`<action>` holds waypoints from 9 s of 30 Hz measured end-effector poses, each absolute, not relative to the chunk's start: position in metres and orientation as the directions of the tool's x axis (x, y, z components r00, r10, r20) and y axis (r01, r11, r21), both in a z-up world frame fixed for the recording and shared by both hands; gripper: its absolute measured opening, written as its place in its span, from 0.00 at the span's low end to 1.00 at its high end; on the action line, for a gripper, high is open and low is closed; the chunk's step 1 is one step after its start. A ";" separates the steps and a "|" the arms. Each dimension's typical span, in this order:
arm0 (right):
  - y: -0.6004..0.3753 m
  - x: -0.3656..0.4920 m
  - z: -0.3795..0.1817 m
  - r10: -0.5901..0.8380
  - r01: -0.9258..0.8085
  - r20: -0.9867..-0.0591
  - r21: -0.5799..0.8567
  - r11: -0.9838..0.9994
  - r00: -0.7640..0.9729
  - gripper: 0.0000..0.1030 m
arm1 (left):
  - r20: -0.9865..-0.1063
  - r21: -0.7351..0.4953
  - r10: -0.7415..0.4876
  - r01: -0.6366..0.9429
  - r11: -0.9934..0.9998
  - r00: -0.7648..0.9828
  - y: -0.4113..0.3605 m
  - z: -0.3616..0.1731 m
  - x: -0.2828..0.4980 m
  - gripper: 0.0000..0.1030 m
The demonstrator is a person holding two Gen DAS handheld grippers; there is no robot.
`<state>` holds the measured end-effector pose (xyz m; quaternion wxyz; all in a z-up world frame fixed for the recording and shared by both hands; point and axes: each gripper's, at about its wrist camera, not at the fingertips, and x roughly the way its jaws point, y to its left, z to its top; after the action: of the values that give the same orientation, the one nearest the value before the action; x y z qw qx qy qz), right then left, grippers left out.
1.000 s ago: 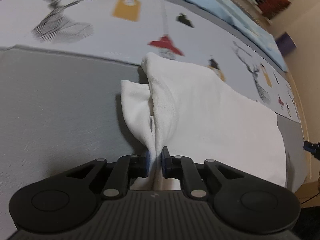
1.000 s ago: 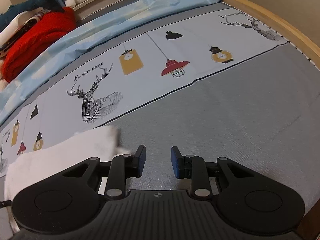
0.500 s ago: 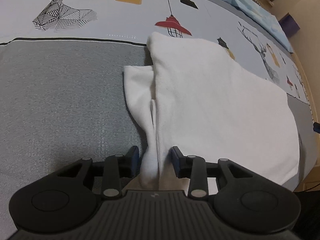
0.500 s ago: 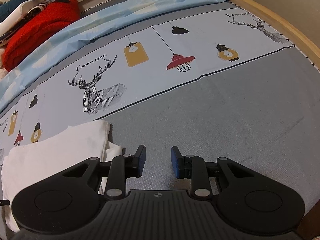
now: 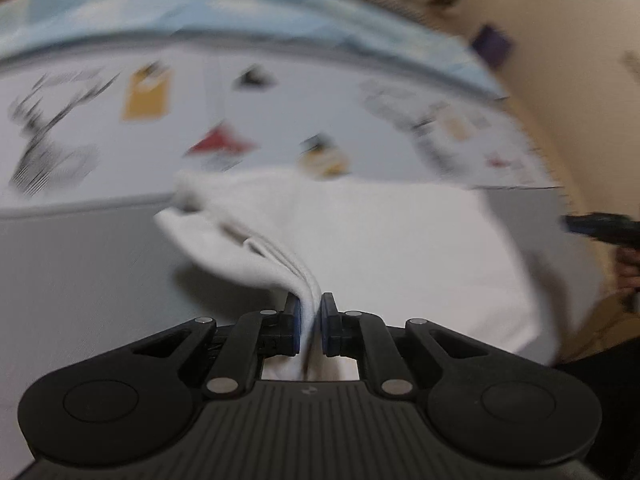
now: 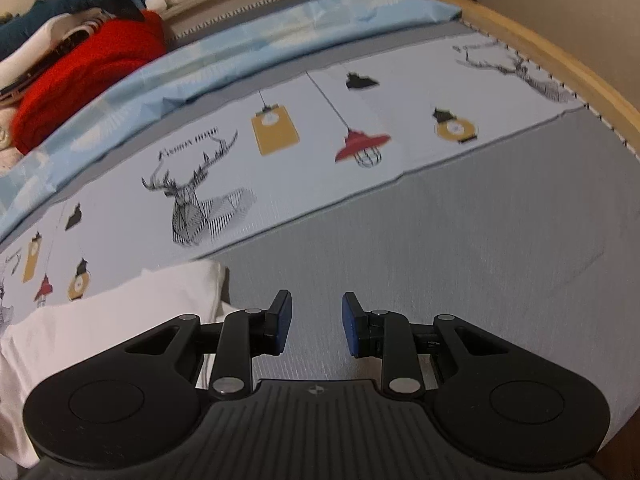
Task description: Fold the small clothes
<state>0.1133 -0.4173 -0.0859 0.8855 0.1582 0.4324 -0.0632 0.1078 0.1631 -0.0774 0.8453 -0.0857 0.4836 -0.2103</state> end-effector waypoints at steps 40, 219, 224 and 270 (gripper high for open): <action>-0.337 0.109 -0.106 0.572 -0.110 -0.763 0.568 0.815 0.300 0.07 | -0.790 -0.349 -0.512 0.440 0.827 0.336 -0.003 -0.068 0.129 0.18; -0.209 -0.030 -0.055 0.120 -0.138 -0.634 0.022 0.990 0.764 0.80 | -0.641 -0.065 -0.029 -0.017 0.998 0.767 -0.007 -0.046 -0.053 0.98; -0.206 -0.030 -0.054 0.127 -0.151 -0.627 0.016 0.988 0.769 0.80 | -0.634 -0.067 -0.035 -0.010 0.998 0.772 -0.007 -0.046 -0.053 0.99; -0.200 -0.028 -0.058 0.115 -0.140 -0.637 0.011 0.990 0.762 0.79 | -0.637 -0.084 -0.054 0.000 0.996 0.769 -0.004 -0.048 -0.048 0.99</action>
<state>-0.0275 -0.2005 -0.0576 0.9385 -0.0187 0.3381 0.0679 -0.0482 -0.0035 -0.0483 0.9396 -0.0398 0.3396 -0.0142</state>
